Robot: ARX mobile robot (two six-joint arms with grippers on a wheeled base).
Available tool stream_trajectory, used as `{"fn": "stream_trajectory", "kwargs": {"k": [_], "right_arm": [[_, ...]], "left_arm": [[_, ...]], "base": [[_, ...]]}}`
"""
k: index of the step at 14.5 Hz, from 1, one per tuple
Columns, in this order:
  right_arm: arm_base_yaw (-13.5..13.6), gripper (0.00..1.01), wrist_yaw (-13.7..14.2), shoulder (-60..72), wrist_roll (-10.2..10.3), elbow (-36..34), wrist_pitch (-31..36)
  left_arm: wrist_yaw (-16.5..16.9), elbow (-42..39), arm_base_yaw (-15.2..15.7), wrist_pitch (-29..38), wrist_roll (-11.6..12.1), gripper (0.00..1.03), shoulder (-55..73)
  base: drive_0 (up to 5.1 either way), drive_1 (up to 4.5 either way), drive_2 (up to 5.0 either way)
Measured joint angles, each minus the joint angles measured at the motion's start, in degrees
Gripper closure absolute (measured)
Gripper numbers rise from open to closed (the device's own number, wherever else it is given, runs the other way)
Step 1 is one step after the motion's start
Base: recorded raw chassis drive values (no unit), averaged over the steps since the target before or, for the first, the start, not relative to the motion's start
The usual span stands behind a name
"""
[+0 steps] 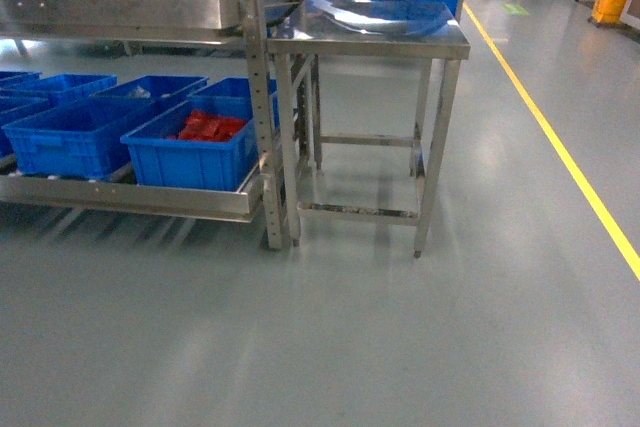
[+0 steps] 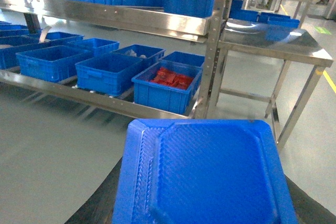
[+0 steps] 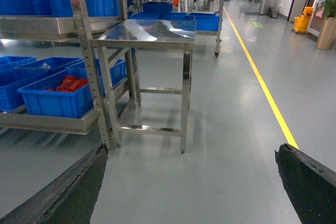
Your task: Pick blue part to blue bin on bottom shelf
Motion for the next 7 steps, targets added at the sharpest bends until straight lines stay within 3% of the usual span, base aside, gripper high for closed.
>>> {"fn": "stream_trajectory", "kwargs": {"k": [7], "right_arm": [[0.0, 0.03, 0.0, 0.0, 0.0, 0.0, 0.0]], "left_arm": [[0.0, 0.0, 0.0, 0.2, 0.0, 0.6, 0.0]], "base": [[0.0, 4.12, -4.1]]}}
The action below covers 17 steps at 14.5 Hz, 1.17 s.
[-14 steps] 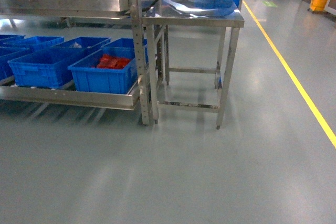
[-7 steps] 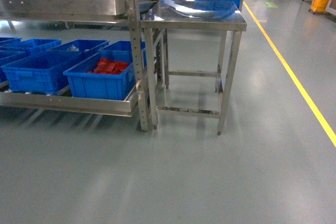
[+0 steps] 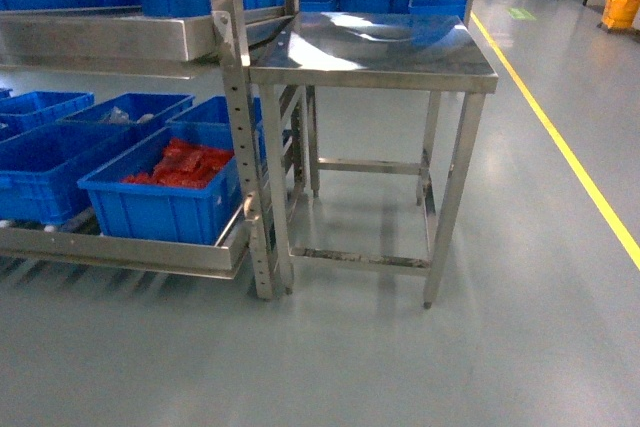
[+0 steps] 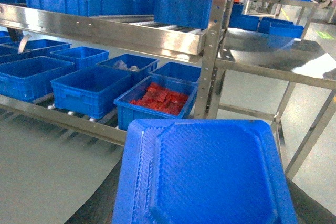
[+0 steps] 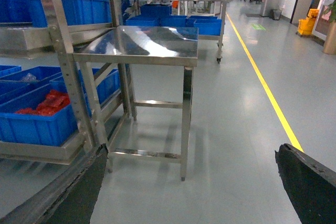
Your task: Pick blue part to blue bin on bottom shelf
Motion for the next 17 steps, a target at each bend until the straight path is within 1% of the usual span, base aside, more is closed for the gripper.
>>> {"fn": "stream_trajectory", "kwargs": {"k": [17], "right_arm": [[0.0, 0.03, 0.0, 0.0, 0.0, 0.0, 0.0]], "left_arm": [[0.1, 0.0, 0.0, 0.0, 0.0, 0.6, 0.0]], "base": [[-0.1, 4.05, -4.2]]}}
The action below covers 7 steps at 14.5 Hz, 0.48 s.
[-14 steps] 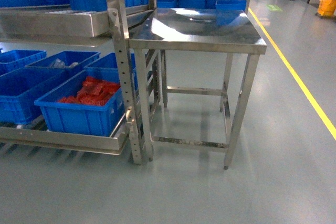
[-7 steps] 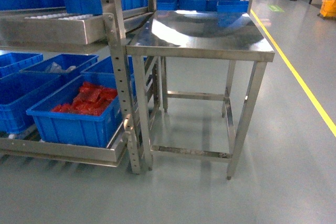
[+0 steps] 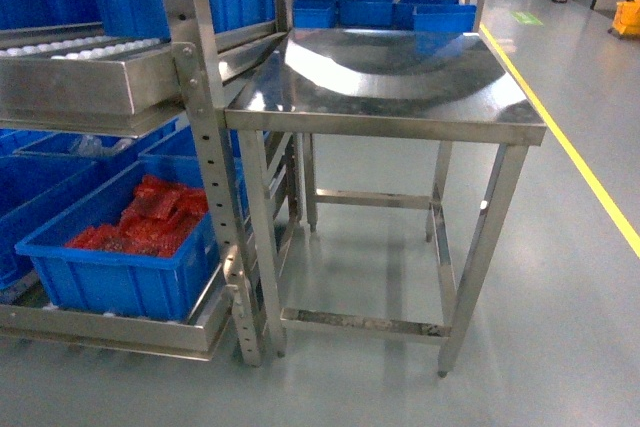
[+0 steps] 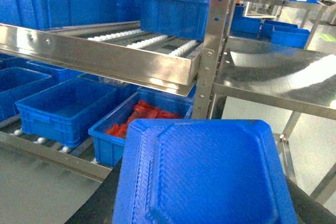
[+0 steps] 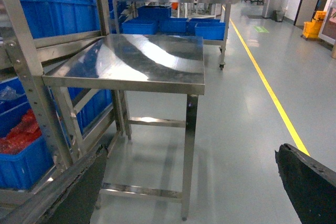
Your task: Pick blue part to blue bin on bottom shelf
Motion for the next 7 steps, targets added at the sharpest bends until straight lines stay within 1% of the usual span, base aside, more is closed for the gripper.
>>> {"fn": "stream_trajectory", "kwargs": {"k": [7], "right_arm": [[0.0, 0.03, 0.0, 0.0, 0.0, 0.0, 0.0]], "left_arm": [[-0.1, 0.0, 0.0, -0.2, 0.0, 0.6, 0.0]], "base": [[0.0, 4.14, -4.1]]}}
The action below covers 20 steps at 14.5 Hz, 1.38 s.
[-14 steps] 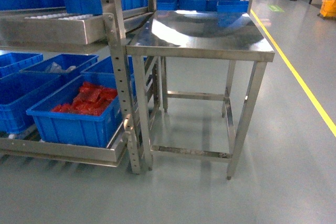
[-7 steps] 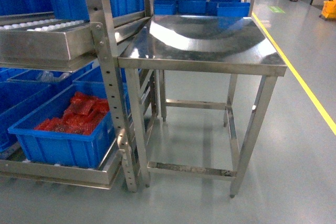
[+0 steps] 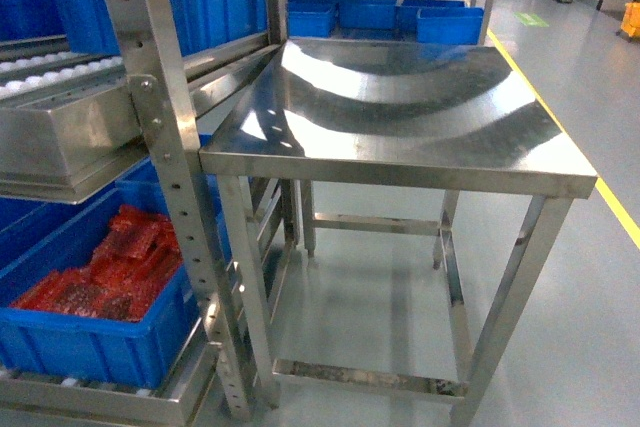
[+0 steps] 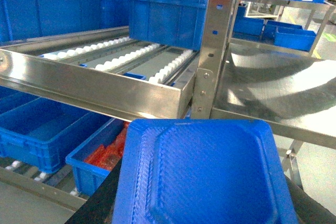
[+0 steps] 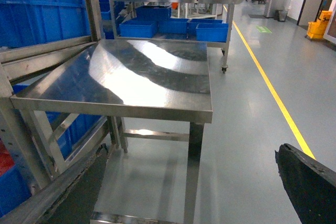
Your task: Pick blue part to blue bin on bottom shelf
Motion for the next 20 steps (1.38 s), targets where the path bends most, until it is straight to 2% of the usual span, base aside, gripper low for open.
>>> {"fn": "stream_trajectory", "kwargs": {"k": [4, 20], "right_arm": [[0.0, 0.03, 0.0, 0.0, 0.0, 0.0, 0.1], [0.0, 0.03, 0.0, 0.0, 0.0, 0.0, 0.0]], "left_arm": [[0.1, 0.0, 0.0, 0.5, 0.0, 0.6, 0.1], [0.2, 0.0, 0.0, 0.2, 0.0, 0.6, 0.0]], "base": [[0.0, 1.05, -1.0], [-4.7, 3.71, 1.2]]}}
